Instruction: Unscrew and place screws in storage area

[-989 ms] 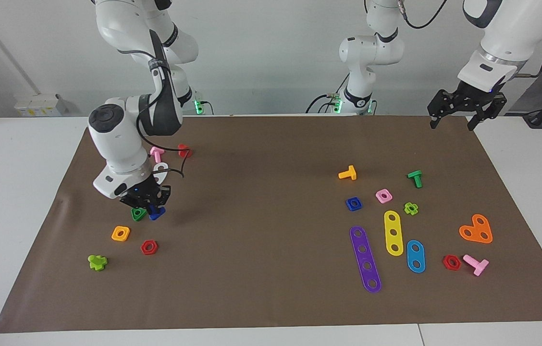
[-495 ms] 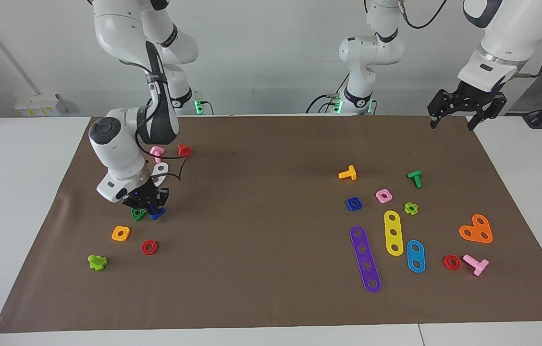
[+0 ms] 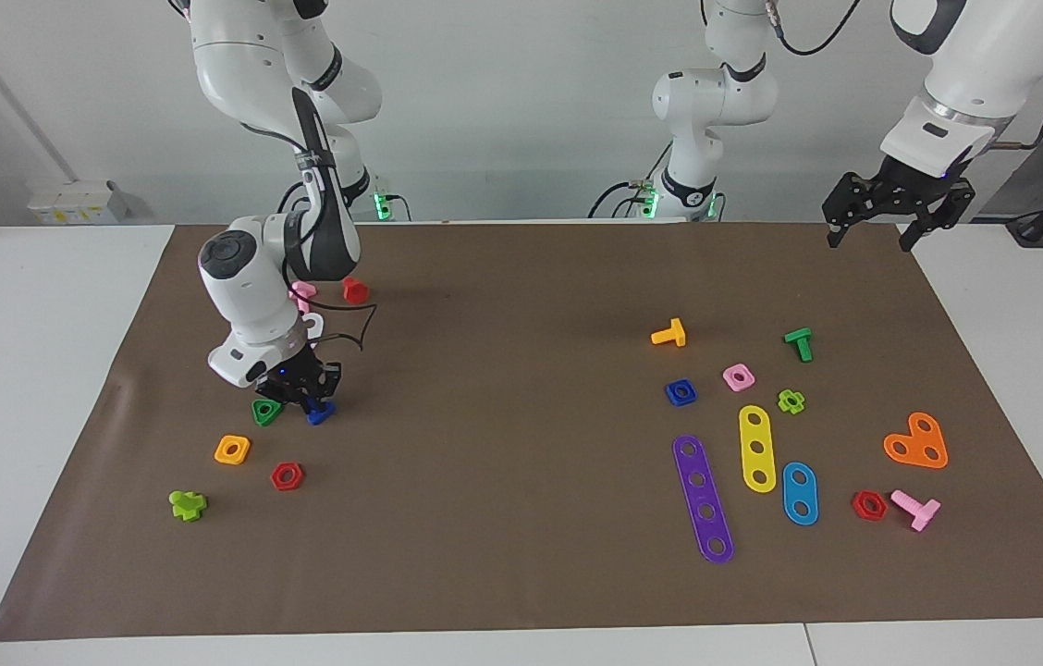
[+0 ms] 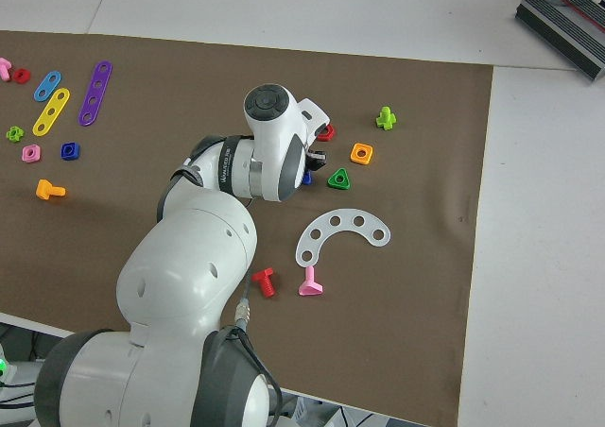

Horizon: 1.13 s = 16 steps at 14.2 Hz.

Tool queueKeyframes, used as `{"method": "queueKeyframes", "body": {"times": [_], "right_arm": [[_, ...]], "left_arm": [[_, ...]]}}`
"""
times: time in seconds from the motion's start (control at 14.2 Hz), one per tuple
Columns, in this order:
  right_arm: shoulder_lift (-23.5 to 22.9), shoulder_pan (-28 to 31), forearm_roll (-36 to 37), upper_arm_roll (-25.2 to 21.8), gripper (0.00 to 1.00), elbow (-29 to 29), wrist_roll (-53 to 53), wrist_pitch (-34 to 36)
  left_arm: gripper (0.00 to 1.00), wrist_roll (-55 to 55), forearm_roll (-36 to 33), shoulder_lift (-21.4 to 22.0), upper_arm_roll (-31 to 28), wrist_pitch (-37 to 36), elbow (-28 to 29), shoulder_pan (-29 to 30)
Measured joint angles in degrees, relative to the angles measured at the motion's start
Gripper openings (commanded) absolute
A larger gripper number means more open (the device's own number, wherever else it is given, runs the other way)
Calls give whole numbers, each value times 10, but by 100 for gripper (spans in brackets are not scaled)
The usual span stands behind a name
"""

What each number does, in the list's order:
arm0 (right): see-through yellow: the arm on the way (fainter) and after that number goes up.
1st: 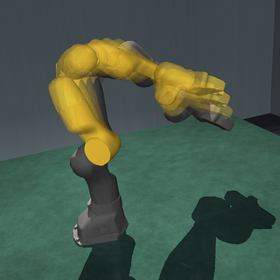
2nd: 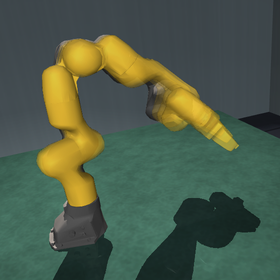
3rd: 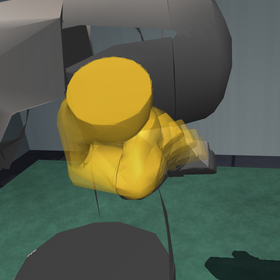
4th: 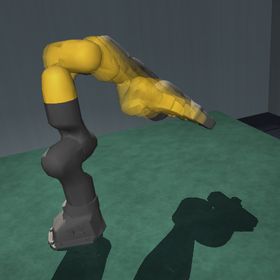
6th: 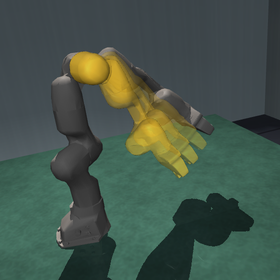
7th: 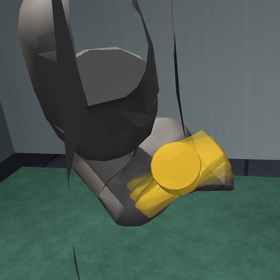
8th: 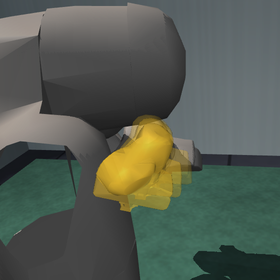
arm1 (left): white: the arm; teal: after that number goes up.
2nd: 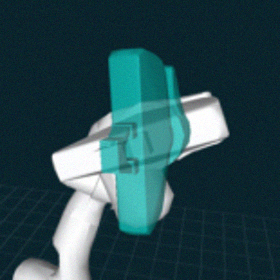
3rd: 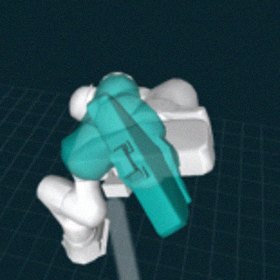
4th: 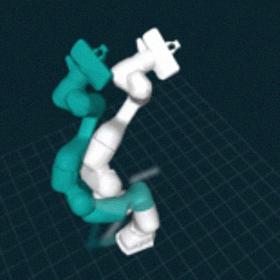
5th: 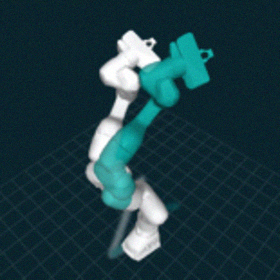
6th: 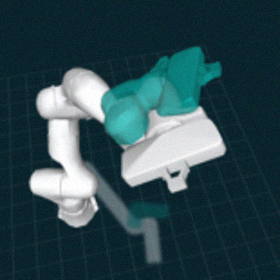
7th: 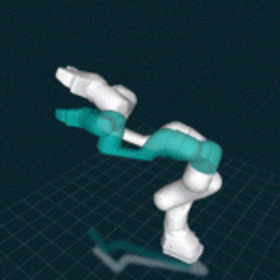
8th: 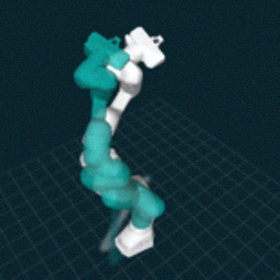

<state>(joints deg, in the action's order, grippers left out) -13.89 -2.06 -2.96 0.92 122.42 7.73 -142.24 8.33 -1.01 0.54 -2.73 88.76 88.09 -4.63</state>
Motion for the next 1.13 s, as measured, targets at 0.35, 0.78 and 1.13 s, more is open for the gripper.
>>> {"method": "queueKeyframes", "body": {"times": [0.35, 0.78, 1.13], "right_arm": [[18, 0, -2, 0, 100, -28, -9, 16], [62, 0, 40, -2, 100, -167, -111, 189], [85, 0, 72, -3, 100, -283, -133, 373]], "left_arm": [[100, 0, 0, 0, 0, 0, 0, 0], [100, 0, 0, 0, 0, -1, 0, 0], [100, 0, 0, 0, 0, -1, 0, 0]]}}
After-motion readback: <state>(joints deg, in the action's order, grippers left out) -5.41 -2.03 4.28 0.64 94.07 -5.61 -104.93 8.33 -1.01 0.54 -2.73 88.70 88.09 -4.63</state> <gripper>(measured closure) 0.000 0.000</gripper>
